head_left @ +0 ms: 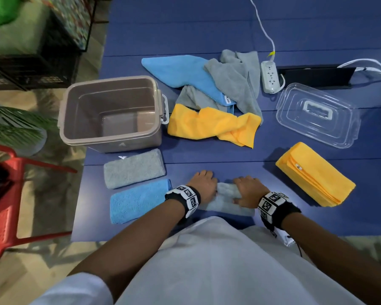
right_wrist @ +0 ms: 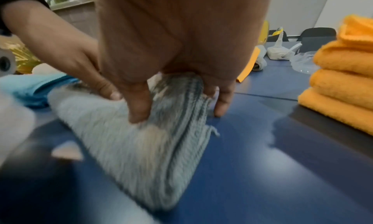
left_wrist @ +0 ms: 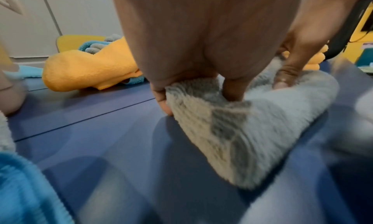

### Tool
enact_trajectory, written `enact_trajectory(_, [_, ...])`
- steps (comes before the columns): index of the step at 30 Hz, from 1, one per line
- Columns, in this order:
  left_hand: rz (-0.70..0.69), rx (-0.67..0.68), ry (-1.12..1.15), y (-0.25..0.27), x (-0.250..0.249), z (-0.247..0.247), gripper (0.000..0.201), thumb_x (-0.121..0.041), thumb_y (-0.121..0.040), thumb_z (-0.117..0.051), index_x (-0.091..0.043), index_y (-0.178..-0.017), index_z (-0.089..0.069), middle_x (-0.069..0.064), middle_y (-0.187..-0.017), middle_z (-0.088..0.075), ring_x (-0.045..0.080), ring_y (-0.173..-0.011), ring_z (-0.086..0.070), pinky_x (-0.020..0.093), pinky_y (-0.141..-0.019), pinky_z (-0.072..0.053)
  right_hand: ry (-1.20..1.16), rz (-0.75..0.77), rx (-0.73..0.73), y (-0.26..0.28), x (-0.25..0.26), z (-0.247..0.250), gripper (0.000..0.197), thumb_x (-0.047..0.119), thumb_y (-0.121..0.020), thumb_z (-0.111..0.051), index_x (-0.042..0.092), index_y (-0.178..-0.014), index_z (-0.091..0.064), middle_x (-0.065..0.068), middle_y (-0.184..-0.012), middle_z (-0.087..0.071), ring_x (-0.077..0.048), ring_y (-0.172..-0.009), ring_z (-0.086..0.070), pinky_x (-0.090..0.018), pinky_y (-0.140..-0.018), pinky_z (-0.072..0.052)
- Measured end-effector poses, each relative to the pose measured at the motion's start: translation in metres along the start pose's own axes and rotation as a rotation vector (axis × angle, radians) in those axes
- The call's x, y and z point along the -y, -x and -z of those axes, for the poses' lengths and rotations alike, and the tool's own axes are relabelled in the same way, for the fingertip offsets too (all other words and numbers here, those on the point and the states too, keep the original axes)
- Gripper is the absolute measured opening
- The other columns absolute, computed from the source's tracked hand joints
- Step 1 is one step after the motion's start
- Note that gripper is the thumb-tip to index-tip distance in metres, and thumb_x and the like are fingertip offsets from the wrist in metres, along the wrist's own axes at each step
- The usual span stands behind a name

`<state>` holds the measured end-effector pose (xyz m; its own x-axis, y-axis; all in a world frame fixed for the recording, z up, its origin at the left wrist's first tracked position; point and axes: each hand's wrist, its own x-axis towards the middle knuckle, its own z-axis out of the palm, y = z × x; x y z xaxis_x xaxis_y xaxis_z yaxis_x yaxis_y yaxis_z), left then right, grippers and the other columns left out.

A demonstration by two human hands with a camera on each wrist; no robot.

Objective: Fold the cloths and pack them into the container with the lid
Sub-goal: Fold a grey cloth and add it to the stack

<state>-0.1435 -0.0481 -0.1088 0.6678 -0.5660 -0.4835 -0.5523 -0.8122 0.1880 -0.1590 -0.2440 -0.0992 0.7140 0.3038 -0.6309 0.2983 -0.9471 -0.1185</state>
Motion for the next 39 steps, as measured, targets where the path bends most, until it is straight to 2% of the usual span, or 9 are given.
enact_trajectory(3, [-0.034,0.001,0.110,0.010,0.001,0.011,0.039,-0.027,-0.088,-0.051,-0.006,-0.121,-0.048,0.015,-0.127,-0.048,0.034,-0.115,-0.046,0.041,-0.091,-0.039,-0.007,0.039,0.133,-0.005,0.008,0.021,0.048,0.042,-0.079,-0.067,0.011,-0.113,-0.059,-0.009,-0.118,-0.058,-0.027,-0.106,-0.056,-0.032,-0.081,-0.044])
enact_trajectory(7, [-0.013,0.015,0.365,0.043,0.033,0.029,0.034,-0.025,-0.090,-0.051,-0.011,-0.118,-0.037,0.016,-0.096,-0.059,0.036,-0.087,-0.059,0.035,-0.066,-0.042,-0.145,0.119,0.179,-0.014,0.023,0.060,0.036,0.032,-0.075,-0.073,0.013,-0.101,-0.057,-0.007,-0.104,-0.058,-0.027,-0.093,-0.058,-0.032,-0.071,-0.044])
enact_trajectory(10, [0.036,-0.006,0.512,0.073,0.075,0.036,0.038,-0.026,-0.092,-0.054,-0.017,-0.124,-0.035,0.010,-0.104,-0.061,0.032,-0.091,-0.060,0.039,-0.076,-0.049,-0.252,0.230,0.222,-0.027,0.047,0.090,0.035,0.032,-0.082,-0.072,0.018,-0.103,-0.047,0.000,-0.094,-0.054,-0.024,-0.088,-0.054,-0.031,-0.067,-0.038])
enact_trajectory(14, [0.131,-0.038,0.654,0.124,0.141,0.044,0.034,-0.033,-0.098,-0.051,-0.015,-0.126,-0.044,0.007,-0.121,-0.059,0.024,-0.107,-0.056,0.031,-0.086,-0.042,-0.497,0.393,0.099,-0.058,0.099,0.124,0.043,0.049,-0.084,-0.066,0.026,-0.117,-0.052,0.006,-0.108,-0.062,-0.012,-0.096,-0.060,-0.028,-0.083,-0.047])
enact_trajectory(17, [0.268,-0.090,0.751,0.159,0.188,0.048,0.045,-0.042,-0.102,-0.037,-0.011,-0.134,-0.044,0.004,-0.135,-0.051,0.023,-0.125,-0.048,0.032,-0.103,-0.035,-0.633,0.473,-0.017,-0.089,0.146,0.135,0.032,0.045,-0.095,-0.051,0.023,-0.117,-0.060,0.003,-0.113,-0.065,-0.013,-0.103,-0.060,-0.029,-0.089,-0.047])
enact_trajectory(23, [0.434,-0.164,0.428,0.174,0.249,0.022,0.042,-0.038,-0.104,-0.028,-0.005,-0.114,-0.052,0.023,-0.122,-0.057,0.036,-0.110,-0.056,0.042,-0.091,-0.044,-0.593,0.336,-0.237,-0.135,0.214,0.114,0.029,0.023,-0.097,-0.052,0.017,-0.123,-0.065,-0.005,-0.124,-0.065,-0.019,-0.118,-0.058,-0.021,-0.098,-0.039])
enact_trajectory(28, [0.497,-0.292,0.242,0.159,0.253,-0.020,0.035,-0.031,-0.101,-0.037,-0.008,-0.125,-0.050,0.018,-0.123,-0.052,0.036,-0.113,-0.051,0.046,-0.086,-0.040,-0.468,0.107,-0.294,-0.157,0.225,0.089,0.030,0.027,-0.093,-0.055,0.018,-0.120,-0.064,-0.010,-0.122,-0.065,-0.029,-0.116,-0.057,-0.033,-0.098,-0.045])
enact_trajectory(33, [0.551,-0.476,0.145,0.160,0.242,-0.026,0.034,-0.036,-0.095,-0.043,-0.014,-0.116,-0.055,0.013,-0.108,-0.057,0.034,-0.100,-0.054,0.049,-0.087,-0.039,-0.326,0.070,-0.291,-0.157,0.228,0.089,0.034,0.031,-0.096,-0.049,0.019,-0.127,-0.055,-0.013,-0.125,-0.058,-0.032,-0.116,-0.053,-0.040,-0.091,-0.047])
enact_trajectory(39, [0.214,-0.549,0.010,0.158,0.215,-0.030,0.054,-0.054,-0.093,-0.036,-0.015,-0.126,-0.051,0.012,-0.126,-0.054,0.031,-0.115,-0.050,0.054,-0.103,-0.035,-0.379,0.126,-0.496,-0.139,0.220,0.084,0.033,0.026,-0.096,-0.049,0.010,-0.124,-0.053,-0.019,-0.116,-0.056,-0.037,-0.106,-0.054,-0.045,-0.085,-0.048])
